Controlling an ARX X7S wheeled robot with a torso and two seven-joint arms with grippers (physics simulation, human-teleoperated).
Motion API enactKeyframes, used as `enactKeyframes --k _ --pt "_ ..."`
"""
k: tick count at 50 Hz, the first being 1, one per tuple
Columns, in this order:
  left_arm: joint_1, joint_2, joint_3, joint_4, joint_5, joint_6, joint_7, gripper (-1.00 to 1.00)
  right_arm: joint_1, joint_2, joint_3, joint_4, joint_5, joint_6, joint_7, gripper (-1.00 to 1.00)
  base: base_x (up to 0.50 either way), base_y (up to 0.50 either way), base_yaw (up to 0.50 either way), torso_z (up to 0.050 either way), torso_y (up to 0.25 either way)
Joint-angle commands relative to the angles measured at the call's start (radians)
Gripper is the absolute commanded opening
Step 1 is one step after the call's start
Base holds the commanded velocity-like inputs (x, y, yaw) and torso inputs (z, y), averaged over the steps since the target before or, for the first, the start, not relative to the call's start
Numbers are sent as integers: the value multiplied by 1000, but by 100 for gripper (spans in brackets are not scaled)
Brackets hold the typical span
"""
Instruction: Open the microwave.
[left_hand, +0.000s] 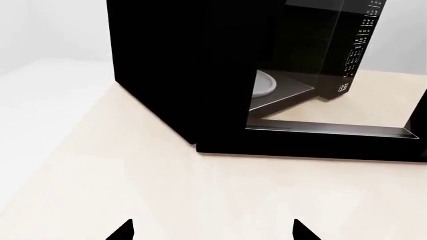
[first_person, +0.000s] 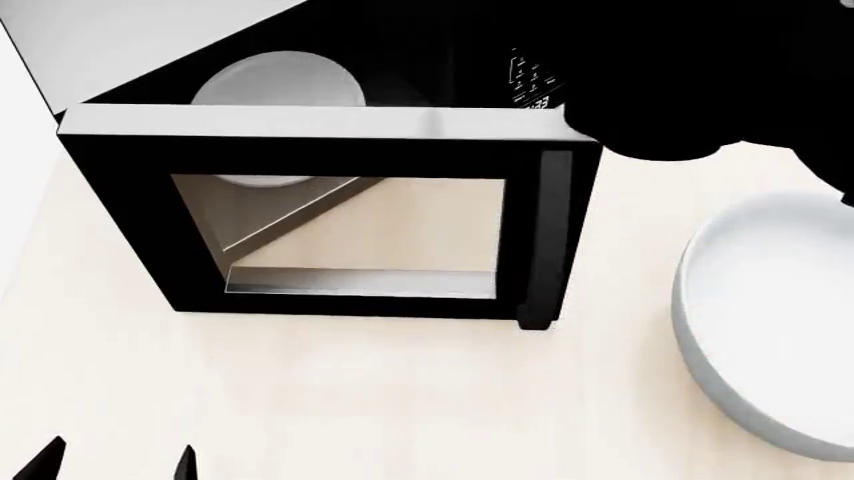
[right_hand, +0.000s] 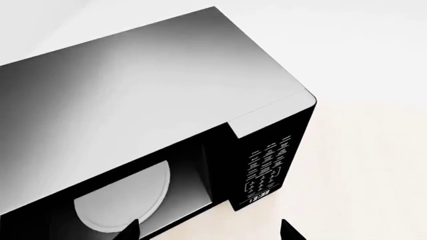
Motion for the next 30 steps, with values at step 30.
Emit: enactKeyframes --k 30 --pt "-2 -8 6 4 -7 6 -9 100 -91 -11 -43 20 -30 -10 -18 100 0 0 0 0 0"
